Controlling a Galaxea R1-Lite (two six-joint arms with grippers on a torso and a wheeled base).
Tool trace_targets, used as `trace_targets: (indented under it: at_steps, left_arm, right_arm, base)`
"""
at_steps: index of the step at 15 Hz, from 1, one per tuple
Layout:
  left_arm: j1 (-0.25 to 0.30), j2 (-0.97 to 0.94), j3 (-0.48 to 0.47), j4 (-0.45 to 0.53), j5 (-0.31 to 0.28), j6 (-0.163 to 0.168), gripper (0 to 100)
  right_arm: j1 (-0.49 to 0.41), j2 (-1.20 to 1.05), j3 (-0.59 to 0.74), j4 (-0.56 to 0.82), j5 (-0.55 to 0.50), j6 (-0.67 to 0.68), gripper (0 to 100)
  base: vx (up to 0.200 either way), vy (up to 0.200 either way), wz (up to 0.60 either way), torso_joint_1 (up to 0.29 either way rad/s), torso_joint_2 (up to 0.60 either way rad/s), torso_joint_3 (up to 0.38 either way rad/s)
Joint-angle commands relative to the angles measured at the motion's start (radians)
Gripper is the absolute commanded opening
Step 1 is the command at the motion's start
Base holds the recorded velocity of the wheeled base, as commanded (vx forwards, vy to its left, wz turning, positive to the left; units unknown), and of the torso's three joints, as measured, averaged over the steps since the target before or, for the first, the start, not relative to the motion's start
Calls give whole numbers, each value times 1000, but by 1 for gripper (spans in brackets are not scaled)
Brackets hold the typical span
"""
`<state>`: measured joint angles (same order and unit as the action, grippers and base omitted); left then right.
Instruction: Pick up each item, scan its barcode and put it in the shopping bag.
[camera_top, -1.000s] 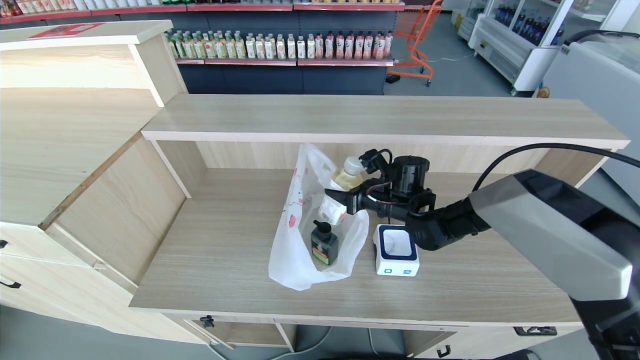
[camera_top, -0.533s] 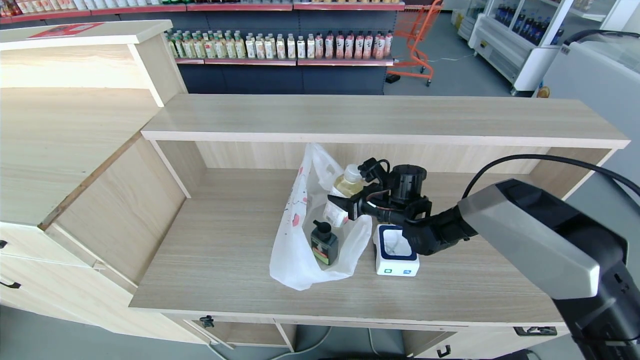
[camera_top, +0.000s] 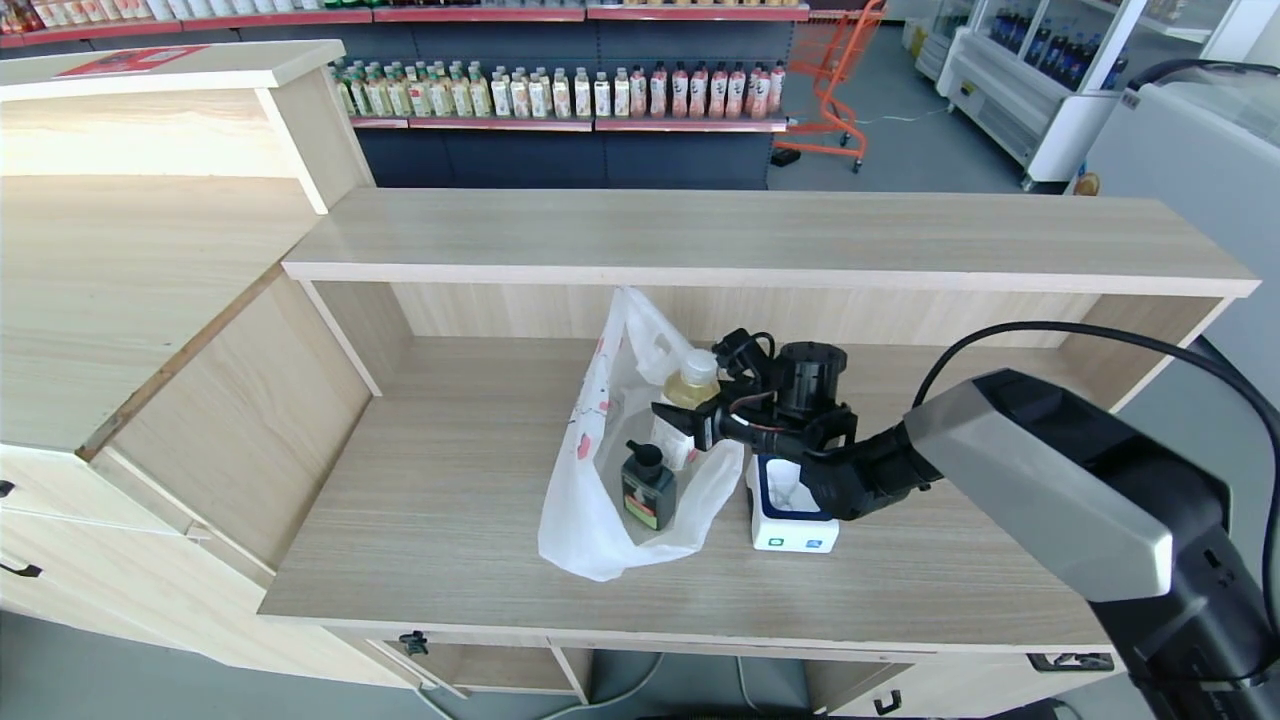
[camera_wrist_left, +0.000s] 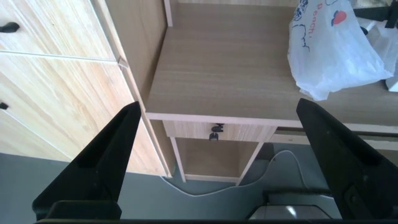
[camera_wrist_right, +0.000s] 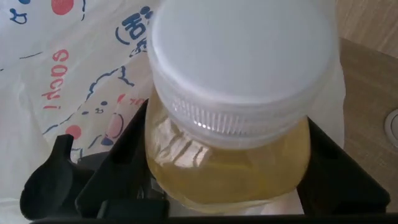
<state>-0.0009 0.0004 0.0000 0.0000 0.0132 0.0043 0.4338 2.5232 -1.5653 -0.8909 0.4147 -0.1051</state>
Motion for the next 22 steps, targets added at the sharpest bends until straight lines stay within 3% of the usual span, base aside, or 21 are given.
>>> trace_targets:
  at_steps: [1, 4, 7, 11, 15, 19, 21, 22]
  left_arm:
    - [-1, 0, 0, 0, -1, 0, 100]
    - [-1, 0, 0, 0, 1, -1, 100]
    - [1, 0, 0, 0, 1, 0, 100]
    - [1, 0, 0, 0, 1, 0, 100]
    - [1, 0, 0, 0, 1, 0, 100]
    - [1, 0, 0, 0, 1, -1, 100]
    - [1, 0, 0, 0, 1, -1, 100]
    - [-1, 0, 0, 0, 1, -1, 100]
  right_arm:
    - [0, 2, 1, 3, -1, 2, 100]
    - [-1, -57, 27, -7, 3, 62, 100]
    - [-4, -196, 119, -7, 4, 216, 100]
    - [-44, -500, 398, -7, 3, 361, 100]
    - [-138, -837, 668, 43, 1, 375, 100]
    - [-336, -1279, 1073, 164, -39, 254, 100]
    - [-535, -1604, 1347, 328, -70, 150, 100]
    - [-564, -1830, 1464, 431, -96, 145, 100]
  base:
    - [0, 0, 0, 0, 0, 0]
    - [0, 0, 0, 0, 0, 0]
    - [0, 0, 0, 0, 0, 0]
    - [0, 0, 0, 0, 0, 0]
    - [0, 0, 0, 0, 0, 0]
    - [0, 0, 0, 0, 0, 0]
    - [0, 0, 0, 0, 0, 0]
    - [0, 0, 0, 0, 0, 0]
